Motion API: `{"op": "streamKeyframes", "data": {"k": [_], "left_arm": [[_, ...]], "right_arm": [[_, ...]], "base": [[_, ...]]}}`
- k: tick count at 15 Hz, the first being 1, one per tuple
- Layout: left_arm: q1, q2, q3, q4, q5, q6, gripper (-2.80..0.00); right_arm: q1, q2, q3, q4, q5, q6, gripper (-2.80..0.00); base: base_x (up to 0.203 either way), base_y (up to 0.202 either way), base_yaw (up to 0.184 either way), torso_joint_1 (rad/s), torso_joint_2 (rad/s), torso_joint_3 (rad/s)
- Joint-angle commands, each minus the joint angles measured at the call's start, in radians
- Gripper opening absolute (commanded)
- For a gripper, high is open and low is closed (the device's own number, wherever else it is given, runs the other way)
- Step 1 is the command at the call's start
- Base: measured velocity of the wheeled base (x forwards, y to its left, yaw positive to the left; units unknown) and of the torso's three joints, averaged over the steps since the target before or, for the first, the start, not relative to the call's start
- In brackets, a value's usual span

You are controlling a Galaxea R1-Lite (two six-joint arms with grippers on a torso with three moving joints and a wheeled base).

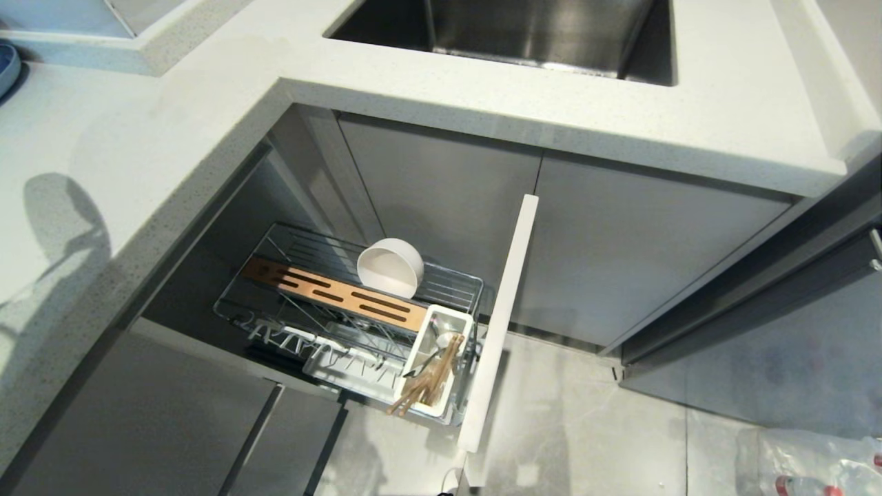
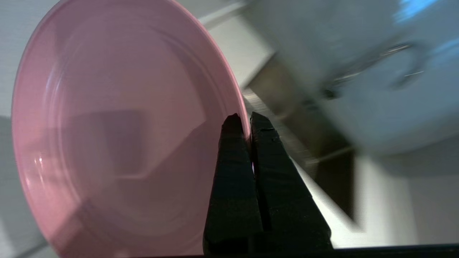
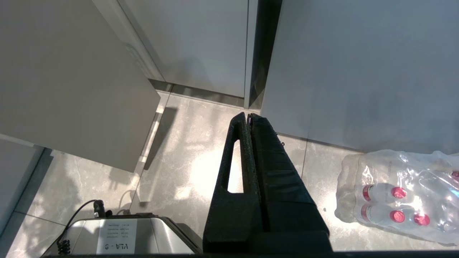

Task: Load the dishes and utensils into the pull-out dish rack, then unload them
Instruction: Pick up the plate and place it in the cupboard

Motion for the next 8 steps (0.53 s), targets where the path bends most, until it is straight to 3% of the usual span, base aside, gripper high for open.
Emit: {"op": "streamKeyframes", "data": {"k": [1,5,8], "left_arm": [[-0.071,-0.012,0.025,-0.035,-0.011,-0.086,-2.80],[-0.258,-0.034,0.051,-0.041,-0.046,-0.216,-2.80],[-0.362,-0.027,0.129,-0.040,-0.044,-0.253,-2.80]], "right_arm": [[0.000,0.001,0.002,0.000,0.000,0.000,-2.80],[0.000,0.001,0.002,0.000,0.000,0.000,-2.80],[0.000,0.001,0.002,0.000,0.000,0.000,-2.80]], "base": [[0.000,0.000,0.000,0.000,0.00,0.000],[0.000,0.000,0.000,0.000,0.00,0.000],[0.000,0.000,0.000,0.000,0.00,0.000]]}}
